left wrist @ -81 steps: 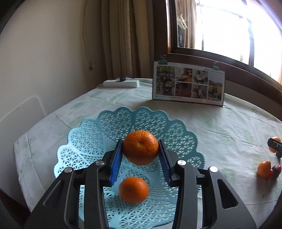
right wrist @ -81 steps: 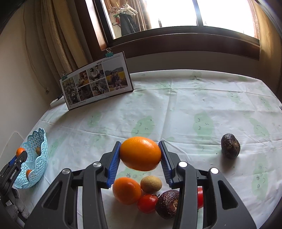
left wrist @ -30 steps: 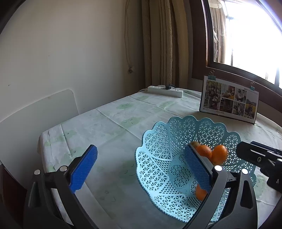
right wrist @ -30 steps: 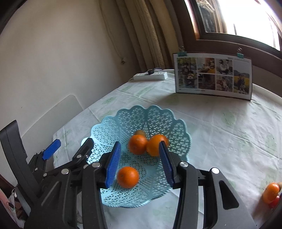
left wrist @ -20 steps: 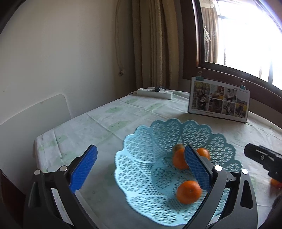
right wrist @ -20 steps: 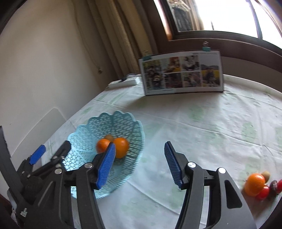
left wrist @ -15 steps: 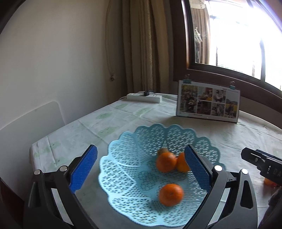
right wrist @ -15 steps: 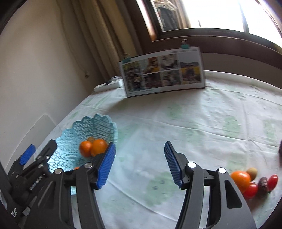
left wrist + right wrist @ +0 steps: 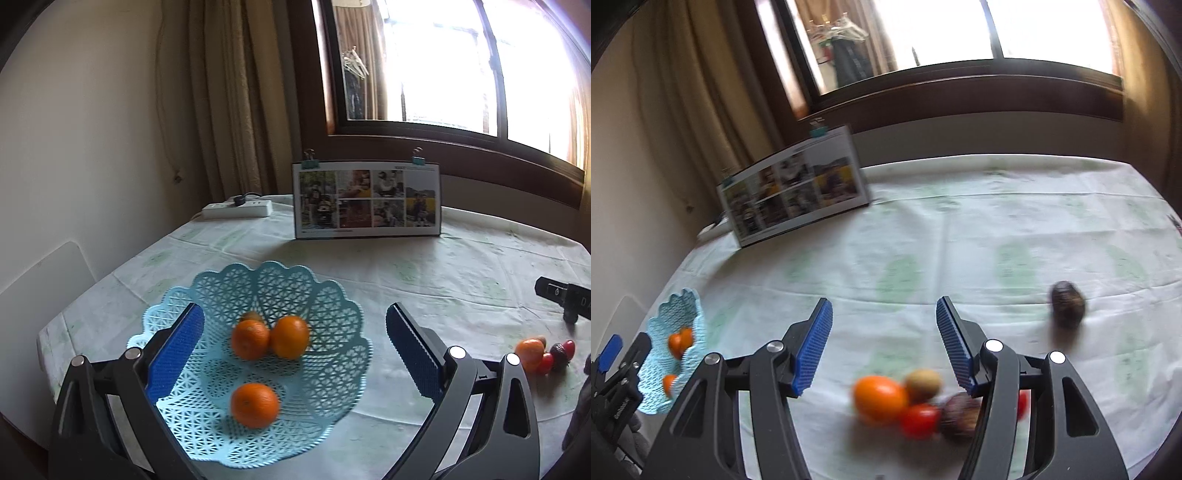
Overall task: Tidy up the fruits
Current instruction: 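Move the right tool to the dark round fruit and grasp it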
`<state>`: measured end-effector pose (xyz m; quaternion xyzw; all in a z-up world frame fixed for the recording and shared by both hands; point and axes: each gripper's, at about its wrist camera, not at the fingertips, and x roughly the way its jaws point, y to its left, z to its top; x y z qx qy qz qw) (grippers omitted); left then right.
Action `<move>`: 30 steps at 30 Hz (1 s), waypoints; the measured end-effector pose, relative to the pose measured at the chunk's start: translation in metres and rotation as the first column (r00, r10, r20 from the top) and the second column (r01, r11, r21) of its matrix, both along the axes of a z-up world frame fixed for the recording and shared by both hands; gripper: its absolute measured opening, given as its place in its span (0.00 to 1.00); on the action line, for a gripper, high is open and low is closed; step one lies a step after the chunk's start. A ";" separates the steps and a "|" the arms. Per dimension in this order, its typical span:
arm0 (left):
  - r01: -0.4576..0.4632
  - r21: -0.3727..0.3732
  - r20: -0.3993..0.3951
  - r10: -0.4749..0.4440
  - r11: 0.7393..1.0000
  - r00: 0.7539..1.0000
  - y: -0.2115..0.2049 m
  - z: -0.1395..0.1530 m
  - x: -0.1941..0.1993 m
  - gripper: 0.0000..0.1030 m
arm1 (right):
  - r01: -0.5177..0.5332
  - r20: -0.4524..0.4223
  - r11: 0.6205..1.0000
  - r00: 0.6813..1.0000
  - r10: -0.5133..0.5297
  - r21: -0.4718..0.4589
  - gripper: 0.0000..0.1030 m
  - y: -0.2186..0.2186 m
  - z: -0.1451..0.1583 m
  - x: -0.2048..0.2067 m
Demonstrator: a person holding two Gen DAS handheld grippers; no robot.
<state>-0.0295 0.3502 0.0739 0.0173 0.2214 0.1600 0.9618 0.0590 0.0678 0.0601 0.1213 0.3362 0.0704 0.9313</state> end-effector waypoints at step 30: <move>0.220 0.065 -0.063 -0.216 0.973 0.974 -0.073 -0.003 0.021 0.97 | 0.194 -0.164 0.977 0.965 -0.206 -0.083 0.56 -0.107 -0.051 0.038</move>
